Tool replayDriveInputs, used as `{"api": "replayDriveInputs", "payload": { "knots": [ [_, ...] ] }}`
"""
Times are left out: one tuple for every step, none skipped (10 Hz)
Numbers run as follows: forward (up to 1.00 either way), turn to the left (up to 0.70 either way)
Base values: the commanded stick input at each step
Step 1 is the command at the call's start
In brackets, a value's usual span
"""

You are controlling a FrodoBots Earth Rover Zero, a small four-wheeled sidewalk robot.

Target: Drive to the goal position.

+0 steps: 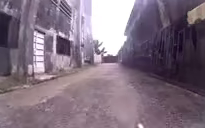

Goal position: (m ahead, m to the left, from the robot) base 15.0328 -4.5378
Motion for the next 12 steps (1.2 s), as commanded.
{"api": "replayDriveInputs", "payload": {
  "knots": [
    [0.50,0.00],
    [0.50,0.00],
    [0.50,0.00],
    [0.50,0.00],
    [0.50,0.00],
    [0.50,0.00],
    [0.50,0.00],
    [0.50,0.00],
    [0.50,0.00],
    [0.50,0.00],
    [0.50,0.00],
    [0.50,0.00]
  ]
}}
